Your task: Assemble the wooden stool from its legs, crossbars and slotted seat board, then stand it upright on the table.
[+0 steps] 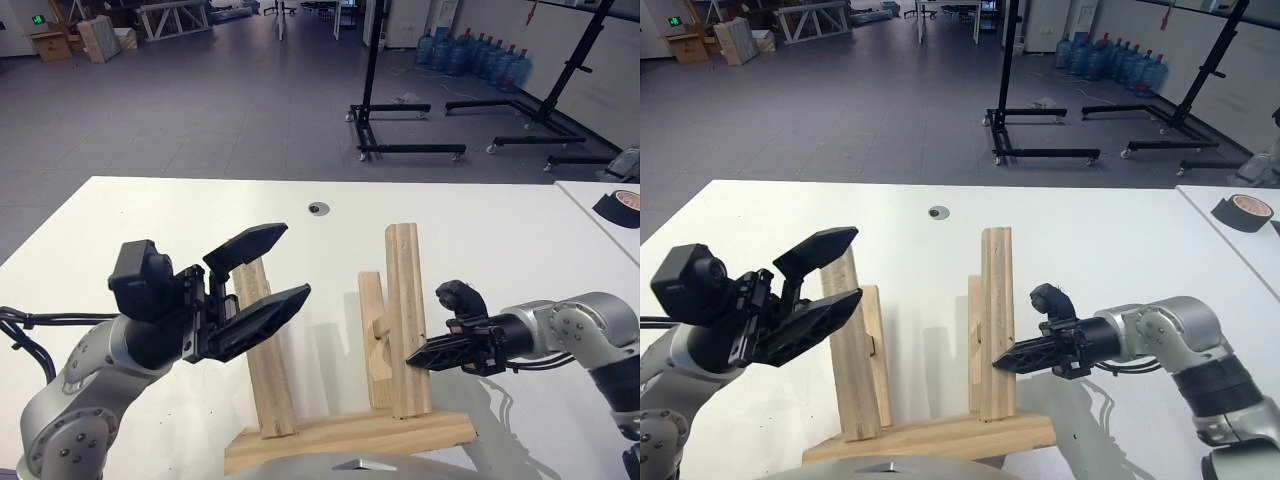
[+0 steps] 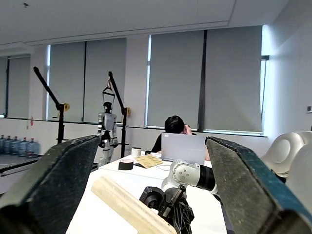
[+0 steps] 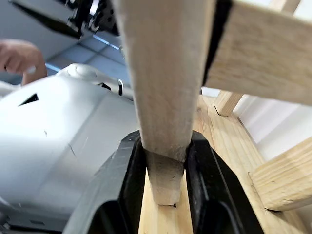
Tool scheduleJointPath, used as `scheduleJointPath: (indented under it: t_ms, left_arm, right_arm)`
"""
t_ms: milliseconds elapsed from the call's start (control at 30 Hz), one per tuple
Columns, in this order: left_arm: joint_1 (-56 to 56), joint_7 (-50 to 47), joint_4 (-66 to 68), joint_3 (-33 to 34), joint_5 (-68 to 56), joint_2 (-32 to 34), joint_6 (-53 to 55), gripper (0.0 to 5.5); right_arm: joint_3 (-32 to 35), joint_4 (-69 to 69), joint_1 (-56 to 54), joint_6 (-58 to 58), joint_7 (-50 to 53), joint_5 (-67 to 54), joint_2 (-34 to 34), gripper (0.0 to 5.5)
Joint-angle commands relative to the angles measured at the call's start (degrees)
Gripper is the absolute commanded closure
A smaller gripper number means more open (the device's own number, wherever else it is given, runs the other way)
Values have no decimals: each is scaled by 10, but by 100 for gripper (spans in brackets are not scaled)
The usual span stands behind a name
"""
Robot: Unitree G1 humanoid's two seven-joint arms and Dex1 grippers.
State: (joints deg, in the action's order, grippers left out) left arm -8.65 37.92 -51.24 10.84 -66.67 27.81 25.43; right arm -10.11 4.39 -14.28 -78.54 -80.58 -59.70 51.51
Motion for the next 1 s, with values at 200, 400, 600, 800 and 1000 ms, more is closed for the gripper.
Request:
scheduleJointPath:
  t_ms: [200,400,600,800,1000]
  left_arm:
    - [-10,-8,5,-20,19,4,-17,153]
    - [-12,-8,14,-7,13,10,-20,153]
    - [-30,3,26,36,1,28,-30,153]
    - [-64,34,47,84,-6,65,-21,153]
    - [-288,211,71,164,156,182,-10,153]
  right_arm:
    - [-53,-49,-25,-33,119,86,-30,394]
    - [-15,-58,-31,-64,135,51,-38,273]
    - [98,-43,-43,-134,153,-26,-38,210]
    - [156,-36,-20,-139,204,-102,-33,210]
    - [211,28,105,75,105,21,78,210]
